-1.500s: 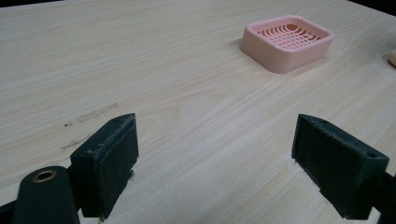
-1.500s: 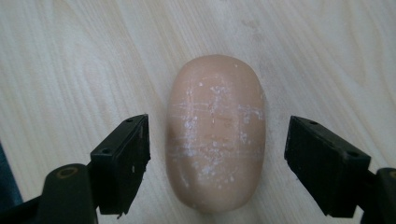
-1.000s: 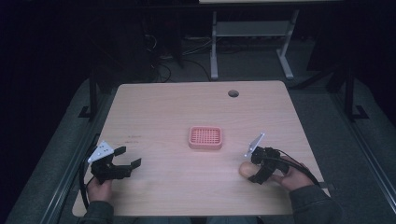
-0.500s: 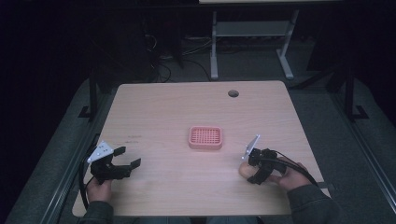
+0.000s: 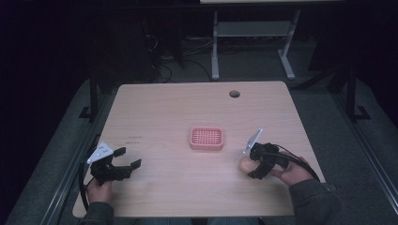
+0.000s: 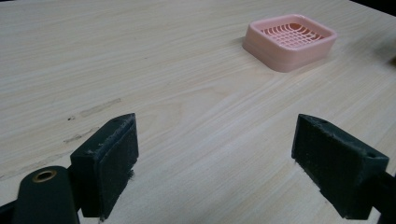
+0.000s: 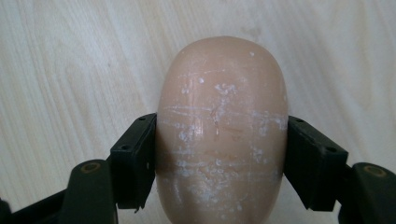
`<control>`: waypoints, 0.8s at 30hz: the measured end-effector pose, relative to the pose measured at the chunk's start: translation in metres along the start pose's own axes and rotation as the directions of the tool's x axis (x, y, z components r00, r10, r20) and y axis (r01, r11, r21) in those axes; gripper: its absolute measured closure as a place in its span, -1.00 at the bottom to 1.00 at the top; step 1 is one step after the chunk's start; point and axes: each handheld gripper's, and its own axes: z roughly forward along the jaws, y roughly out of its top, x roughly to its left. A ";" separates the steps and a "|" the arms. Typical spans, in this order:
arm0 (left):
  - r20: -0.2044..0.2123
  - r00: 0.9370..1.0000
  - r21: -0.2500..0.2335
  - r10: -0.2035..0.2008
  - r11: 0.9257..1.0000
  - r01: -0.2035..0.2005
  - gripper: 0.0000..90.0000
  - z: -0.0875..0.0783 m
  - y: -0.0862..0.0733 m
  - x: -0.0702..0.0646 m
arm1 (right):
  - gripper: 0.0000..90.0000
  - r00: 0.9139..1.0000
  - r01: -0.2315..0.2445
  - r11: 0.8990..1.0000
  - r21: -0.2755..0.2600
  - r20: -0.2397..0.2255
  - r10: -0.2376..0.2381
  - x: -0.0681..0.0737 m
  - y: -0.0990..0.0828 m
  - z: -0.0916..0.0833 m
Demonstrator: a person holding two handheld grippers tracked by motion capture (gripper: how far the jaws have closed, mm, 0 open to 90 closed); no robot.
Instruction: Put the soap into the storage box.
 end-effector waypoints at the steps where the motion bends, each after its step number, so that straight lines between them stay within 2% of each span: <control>1: 0.000 1.000 0.001 0.000 1.000 0.000 -0.68 0.000 0.000 0.000 | -0.30 1.000 -0.001 1.000 -0.004 -0.006 0.001 -0.002 0.001 -0.001; 14: -0.002 1.000 0.007 0.012 1.000 -0.012 -0.68 0.001 0.001 -0.002 | -0.30 1.000 0.007 0.999 -0.032 -0.028 -0.008 -0.024 0.018 -0.008; 24: -0.006 1.000 0.017 0.020 1.000 -0.020 -0.68 0.003 0.001 -0.002 | -0.30 0.999 0.020 0.999 -0.050 -0.039 -0.021 -0.033 0.032 -0.012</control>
